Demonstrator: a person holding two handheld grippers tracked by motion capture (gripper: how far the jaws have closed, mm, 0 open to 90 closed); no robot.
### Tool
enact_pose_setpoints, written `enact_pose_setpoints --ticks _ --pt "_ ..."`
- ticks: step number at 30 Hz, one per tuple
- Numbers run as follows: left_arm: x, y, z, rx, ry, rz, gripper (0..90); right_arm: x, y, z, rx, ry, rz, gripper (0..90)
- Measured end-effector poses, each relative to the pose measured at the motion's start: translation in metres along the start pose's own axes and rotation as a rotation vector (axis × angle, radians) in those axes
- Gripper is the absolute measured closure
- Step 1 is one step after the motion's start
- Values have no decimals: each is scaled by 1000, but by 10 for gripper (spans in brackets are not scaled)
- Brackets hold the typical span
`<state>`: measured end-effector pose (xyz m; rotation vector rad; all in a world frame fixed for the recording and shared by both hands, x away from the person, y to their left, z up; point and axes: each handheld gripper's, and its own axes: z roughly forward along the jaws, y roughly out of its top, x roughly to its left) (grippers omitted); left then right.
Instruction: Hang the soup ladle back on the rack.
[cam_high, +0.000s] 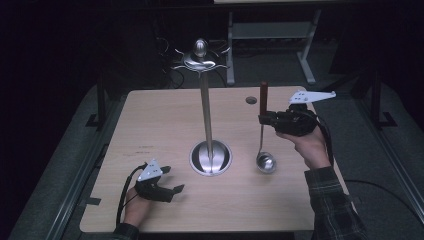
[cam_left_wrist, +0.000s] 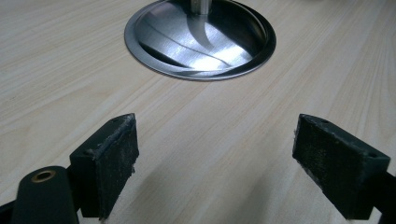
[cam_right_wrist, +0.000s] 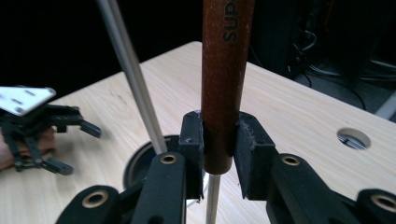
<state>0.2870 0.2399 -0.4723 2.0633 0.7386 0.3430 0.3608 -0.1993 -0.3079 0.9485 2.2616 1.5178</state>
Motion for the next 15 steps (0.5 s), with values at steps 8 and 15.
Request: enact_pose_setpoints --ticks 8,15 --pt "0 0 0 6 -1 -2 142 14 21 -7 -42 58 -18 737" --pt "1 0 -1 8 -3 1 142 27 46 -13 -74 102 -58 737"
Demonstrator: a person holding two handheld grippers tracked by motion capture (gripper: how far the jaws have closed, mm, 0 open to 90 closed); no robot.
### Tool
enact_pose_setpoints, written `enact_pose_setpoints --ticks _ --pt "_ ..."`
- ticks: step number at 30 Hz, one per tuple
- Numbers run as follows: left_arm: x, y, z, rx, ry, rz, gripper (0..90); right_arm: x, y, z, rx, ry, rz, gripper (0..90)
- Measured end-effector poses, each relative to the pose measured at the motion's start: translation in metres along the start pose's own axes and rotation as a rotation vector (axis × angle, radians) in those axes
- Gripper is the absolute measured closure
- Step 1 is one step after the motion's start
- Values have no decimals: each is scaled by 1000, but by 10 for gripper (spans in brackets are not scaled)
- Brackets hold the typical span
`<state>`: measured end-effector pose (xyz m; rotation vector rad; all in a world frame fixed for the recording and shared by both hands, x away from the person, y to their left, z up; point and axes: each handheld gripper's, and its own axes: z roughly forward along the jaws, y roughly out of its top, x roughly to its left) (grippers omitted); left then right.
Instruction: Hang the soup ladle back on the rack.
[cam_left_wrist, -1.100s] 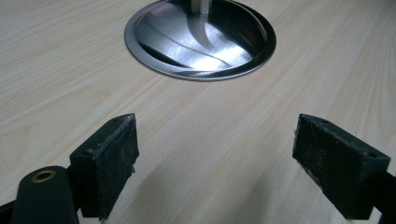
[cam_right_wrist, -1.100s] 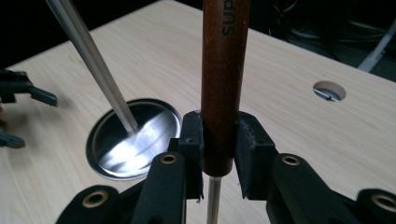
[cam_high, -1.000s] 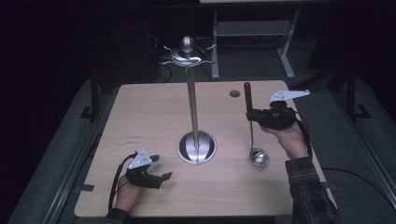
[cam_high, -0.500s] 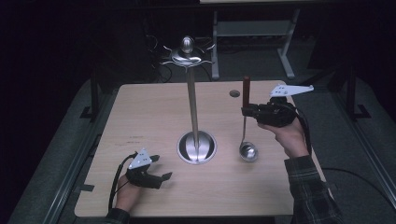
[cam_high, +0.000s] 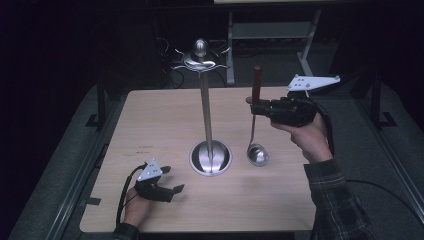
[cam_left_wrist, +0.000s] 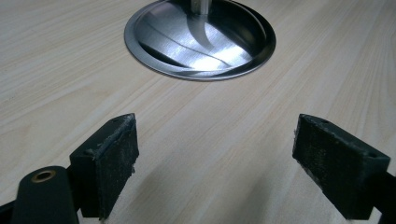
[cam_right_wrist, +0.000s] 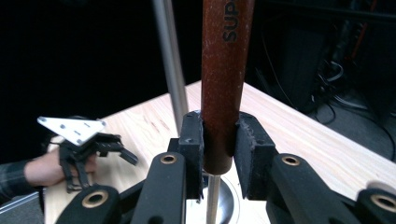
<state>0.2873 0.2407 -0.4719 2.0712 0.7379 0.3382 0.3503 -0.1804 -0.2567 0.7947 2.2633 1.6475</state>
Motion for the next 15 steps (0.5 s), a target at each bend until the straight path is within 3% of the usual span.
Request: enact_pose_setpoints --ticks 15 --pt "-1 0 0 -2 0 2 142 20 28 9 -13 80 -59 737"
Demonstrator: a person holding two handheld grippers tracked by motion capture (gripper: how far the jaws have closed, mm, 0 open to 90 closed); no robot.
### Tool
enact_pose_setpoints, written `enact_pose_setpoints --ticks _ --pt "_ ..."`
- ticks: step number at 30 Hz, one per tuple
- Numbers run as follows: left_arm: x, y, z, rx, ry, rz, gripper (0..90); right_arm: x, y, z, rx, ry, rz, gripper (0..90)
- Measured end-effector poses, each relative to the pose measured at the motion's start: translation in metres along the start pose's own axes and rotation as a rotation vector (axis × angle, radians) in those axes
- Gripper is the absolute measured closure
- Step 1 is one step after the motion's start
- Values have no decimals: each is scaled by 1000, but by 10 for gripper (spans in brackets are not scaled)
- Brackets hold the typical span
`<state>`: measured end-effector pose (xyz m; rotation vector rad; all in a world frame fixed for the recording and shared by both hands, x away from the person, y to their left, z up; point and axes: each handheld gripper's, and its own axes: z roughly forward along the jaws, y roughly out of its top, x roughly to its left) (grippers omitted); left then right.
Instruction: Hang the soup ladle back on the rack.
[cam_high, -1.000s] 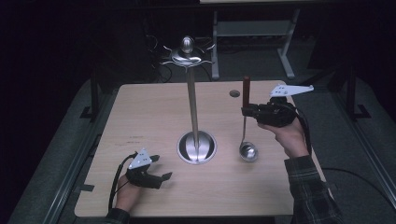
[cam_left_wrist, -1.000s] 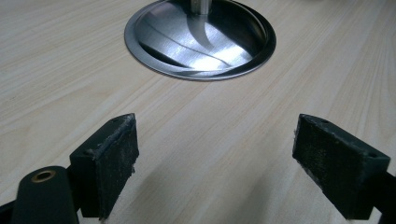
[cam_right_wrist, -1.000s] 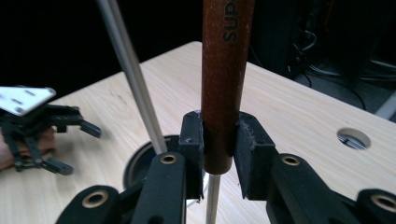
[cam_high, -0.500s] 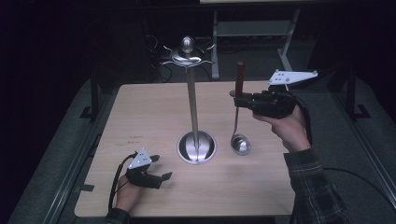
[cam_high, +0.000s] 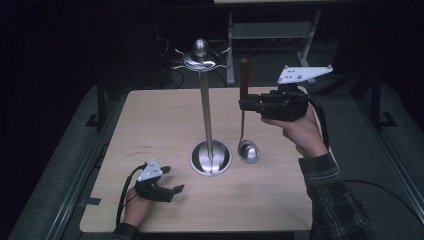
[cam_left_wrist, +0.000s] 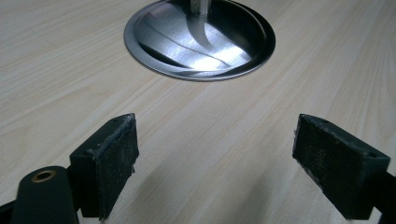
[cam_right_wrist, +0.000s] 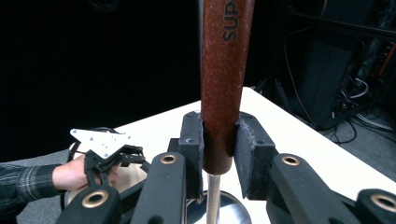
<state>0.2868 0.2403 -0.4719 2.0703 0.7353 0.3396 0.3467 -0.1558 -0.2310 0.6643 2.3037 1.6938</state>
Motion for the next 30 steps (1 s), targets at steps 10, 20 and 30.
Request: enact_pose_setpoints --ticks 10,20,30 --pt "0 0 0 3 -1 8 142 5 7 12 3 30 -14 737" --pt "0 0 0 0 -1 8 142 7 10 18 10 35 -19 737" --pt "0 0 -1 0 -2 10 142 6 11 27 26 31 -23 737"
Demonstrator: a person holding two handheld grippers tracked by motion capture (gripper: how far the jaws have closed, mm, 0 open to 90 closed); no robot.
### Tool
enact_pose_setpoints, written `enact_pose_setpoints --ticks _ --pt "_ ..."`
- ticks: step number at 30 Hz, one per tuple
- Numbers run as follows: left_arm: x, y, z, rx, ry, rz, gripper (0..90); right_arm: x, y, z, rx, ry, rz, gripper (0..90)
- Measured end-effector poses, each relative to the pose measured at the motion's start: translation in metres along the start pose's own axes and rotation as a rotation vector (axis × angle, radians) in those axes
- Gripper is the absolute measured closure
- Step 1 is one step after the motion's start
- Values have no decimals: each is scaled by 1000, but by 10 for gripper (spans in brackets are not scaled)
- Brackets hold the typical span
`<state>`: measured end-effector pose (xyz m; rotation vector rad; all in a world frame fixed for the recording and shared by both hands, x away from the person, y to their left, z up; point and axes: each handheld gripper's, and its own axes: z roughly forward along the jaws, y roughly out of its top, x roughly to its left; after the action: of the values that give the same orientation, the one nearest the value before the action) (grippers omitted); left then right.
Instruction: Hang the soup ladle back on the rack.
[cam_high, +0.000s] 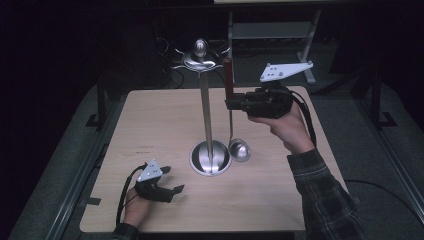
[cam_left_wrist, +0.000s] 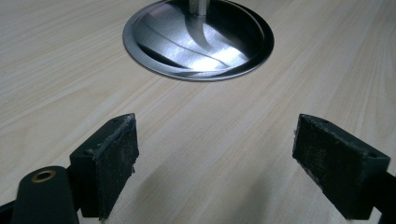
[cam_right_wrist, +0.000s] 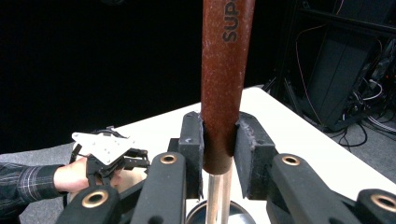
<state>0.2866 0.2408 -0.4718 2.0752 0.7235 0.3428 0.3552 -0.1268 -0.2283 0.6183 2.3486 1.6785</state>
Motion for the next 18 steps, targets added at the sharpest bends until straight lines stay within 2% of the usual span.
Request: enact_pose_setpoints --ticks 18 --pt "0 0 0 -1 0 2 142 -2 3 9 4 13 2 735"
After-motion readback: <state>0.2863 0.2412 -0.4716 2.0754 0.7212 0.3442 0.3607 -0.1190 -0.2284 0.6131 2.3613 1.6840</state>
